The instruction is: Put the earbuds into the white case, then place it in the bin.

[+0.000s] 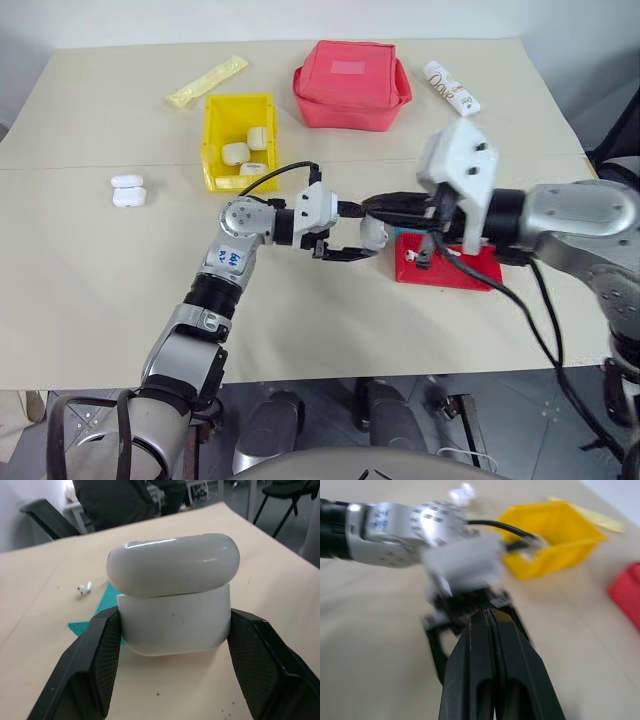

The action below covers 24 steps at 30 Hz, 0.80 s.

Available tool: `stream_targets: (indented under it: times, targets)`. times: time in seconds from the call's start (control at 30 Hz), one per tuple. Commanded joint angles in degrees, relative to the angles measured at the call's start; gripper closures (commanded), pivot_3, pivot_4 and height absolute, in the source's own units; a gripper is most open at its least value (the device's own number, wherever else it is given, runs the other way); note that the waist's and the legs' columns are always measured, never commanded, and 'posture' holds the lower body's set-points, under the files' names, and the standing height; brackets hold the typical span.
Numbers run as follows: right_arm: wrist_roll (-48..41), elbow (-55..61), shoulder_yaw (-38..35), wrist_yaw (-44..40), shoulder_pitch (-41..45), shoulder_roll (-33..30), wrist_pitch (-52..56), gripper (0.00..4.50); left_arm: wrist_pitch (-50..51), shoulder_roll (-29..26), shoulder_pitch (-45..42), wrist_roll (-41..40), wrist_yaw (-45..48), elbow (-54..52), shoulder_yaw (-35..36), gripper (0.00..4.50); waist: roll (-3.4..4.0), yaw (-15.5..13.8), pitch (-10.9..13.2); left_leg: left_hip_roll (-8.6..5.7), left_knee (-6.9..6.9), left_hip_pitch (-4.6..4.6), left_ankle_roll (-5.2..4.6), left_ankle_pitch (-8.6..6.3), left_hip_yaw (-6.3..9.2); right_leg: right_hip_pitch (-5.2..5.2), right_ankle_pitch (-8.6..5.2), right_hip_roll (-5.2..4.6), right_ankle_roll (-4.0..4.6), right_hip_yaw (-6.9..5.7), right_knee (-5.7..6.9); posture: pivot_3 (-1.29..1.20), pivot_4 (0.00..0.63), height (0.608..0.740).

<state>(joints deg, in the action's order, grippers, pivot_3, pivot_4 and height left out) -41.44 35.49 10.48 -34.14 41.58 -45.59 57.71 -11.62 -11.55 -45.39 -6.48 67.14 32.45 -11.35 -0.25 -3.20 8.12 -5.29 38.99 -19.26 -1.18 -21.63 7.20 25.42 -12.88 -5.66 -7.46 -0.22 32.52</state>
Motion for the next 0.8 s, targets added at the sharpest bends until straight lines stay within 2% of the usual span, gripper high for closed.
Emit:
stream_targets:
  times: [0.03, 0.17, 0.33, 0.5, 0.6, 0.7, 0.8]
  targets:
    - [4.0, -1.5, 1.7, -0.8, 0.8, -0.2, -0.9, 4.45, 0.2, 0.0, -2.0, -0.5, -0.2, -2.4, 0.0, 1.68, 0.0, 0.0, 0.0, -0.02, 0.01, -0.01, -0.01, 0.0, 0.0, 0.0, 0.0, -0.01, 0.0, 0.0, 0.0, 0.0, 0.15, 0.74]
    - [7.8, -2.6, 2.8, -2.2, -0.3, -1.7, -2.0, 4.45, 1.1, -0.7, -1.5, -2.2, 0.9, -4.1, 0.8, 1.68, 0.0, 0.2, 0.0, -0.02, 0.0, -0.01, -0.02, 0.01, -0.02, 0.01, 0.01, 0.0, 0.01, 0.01, 0.0, 0.0, 0.15, 0.74]
    - [8.7, -1.7, -1.4, -4.3, -4.6, -5.2, -2.2, 4.45, 1.9, -2.4, -0.4, -5.4, 2.5, -6.6, 2.8, 1.68, 0.0, 0.2, 0.0, -0.02, 0.01, -0.01, -0.02, 0.01, -0.03, 0.02, 0.01, 0.0, 0.01, 0.01, 0.0, 0.0, 0.15, 0.74]
    - [9.0, -1.9, -10.1, -5.2, -12.3, -9.5, -3.3, 4.45, 4.9, -5.8, 2.1, -9.7, 4.8, -10.6, 5.6, 1.68, -0.06, 0.1, 0.0, 0.0, 0.0, -0.01, -0.02, 0.01, -0.02, 0.01, 0.01, 0.0, 0.01, 0.01, -0.01, 0.0, 0.15, 0.74]
    - [6.9, -2.2, -17.8, -6.2, -17.0, -6.8, -8.3, 4.45, 9.3, -6.9, 4.1, -14.8, 6.4, -13.8, 7.8, 1.68, -0.03, 0.2, 0.0, 0.0, -0.01, 0.01, -0.02, 0.01, -0.06, 0.01, 0.03, 0.0, 0.02, 0.07, 0.0, 0.0, 0.15, 0.74]
    - [3.2, -3.0, -25.3, -11.8, -23.5, -4.7, -13.8, 4.45, 13.3, -8.8, 6.9, -19.0, 8.3, -15.9, 10.3, 1.68, -0.04, 0.1, 0.0, 0.03, -0.01, 0.03, -0.02, 0.01, -0.06, -0.02, 0.03, 0.02, 0.01, 0.06, 0.0, 0.0, 0.15, 0.74]
    - [-0.1, -5.2, -29.8, -18.2, -29.5, -5.0, -16.3, 3.88, 14.2, -11.5, 8.9, -19.9, 9.0, -15.1, 12.2, 1.68, -0.04, 0.3, 0.0, 0.03, -0.01, 0.06, -0.02, 0.01, -0.06, -0.06, 0.03, 0.04, 0.01, 0.05, -0.01, 0.0, 0.15, 0.74]
